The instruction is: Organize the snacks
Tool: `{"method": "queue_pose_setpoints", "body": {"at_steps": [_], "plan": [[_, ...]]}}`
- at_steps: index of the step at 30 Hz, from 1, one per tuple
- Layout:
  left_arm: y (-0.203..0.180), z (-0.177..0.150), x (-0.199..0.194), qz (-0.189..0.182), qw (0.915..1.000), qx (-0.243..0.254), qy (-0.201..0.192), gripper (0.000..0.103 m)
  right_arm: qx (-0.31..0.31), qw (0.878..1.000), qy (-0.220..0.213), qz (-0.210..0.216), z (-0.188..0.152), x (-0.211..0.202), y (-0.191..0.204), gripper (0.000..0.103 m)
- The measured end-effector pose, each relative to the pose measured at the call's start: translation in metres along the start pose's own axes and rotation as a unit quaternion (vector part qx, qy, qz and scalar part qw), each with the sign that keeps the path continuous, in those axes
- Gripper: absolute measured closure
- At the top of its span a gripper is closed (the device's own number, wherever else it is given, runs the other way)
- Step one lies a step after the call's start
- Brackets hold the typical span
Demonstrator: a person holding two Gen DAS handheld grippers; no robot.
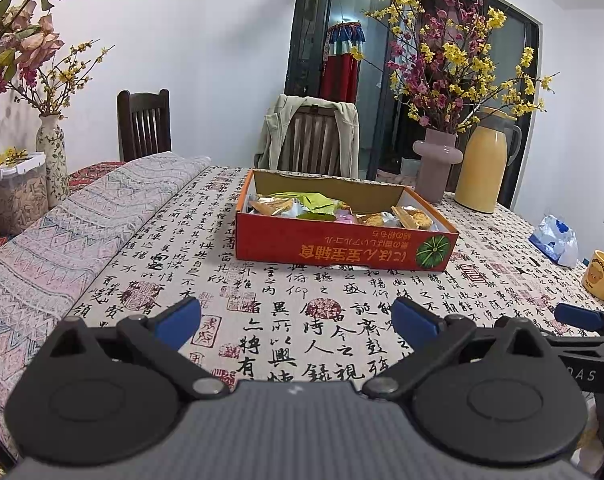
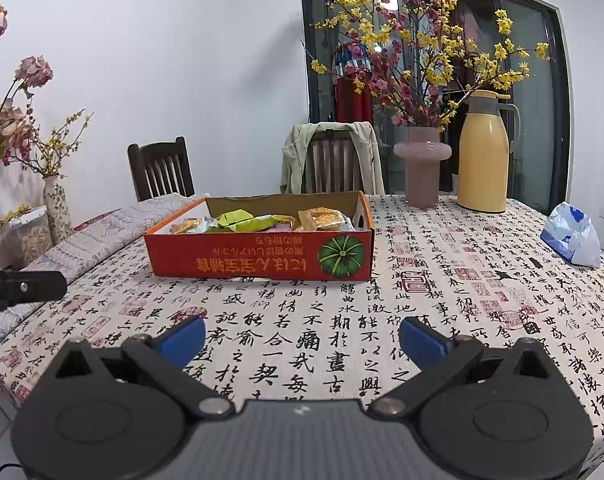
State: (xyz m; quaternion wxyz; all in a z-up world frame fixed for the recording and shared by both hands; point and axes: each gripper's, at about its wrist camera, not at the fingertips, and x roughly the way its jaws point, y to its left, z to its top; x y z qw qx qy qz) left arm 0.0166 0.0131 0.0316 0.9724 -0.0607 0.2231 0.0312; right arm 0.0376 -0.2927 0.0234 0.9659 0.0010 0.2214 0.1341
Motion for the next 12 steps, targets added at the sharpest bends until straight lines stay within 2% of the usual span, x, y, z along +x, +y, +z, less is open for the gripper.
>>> {"method": "queue_pose_setpoints", "body": {"at_steps": [12], "plan": [[-0.0001,-0.0010,-0.0009,-0.004,1.0000,-0.001,-0.009,0.000,-0.001,1.000,0.005,0.001,-0.0035,0.0016,0.0024,0.000]]}}
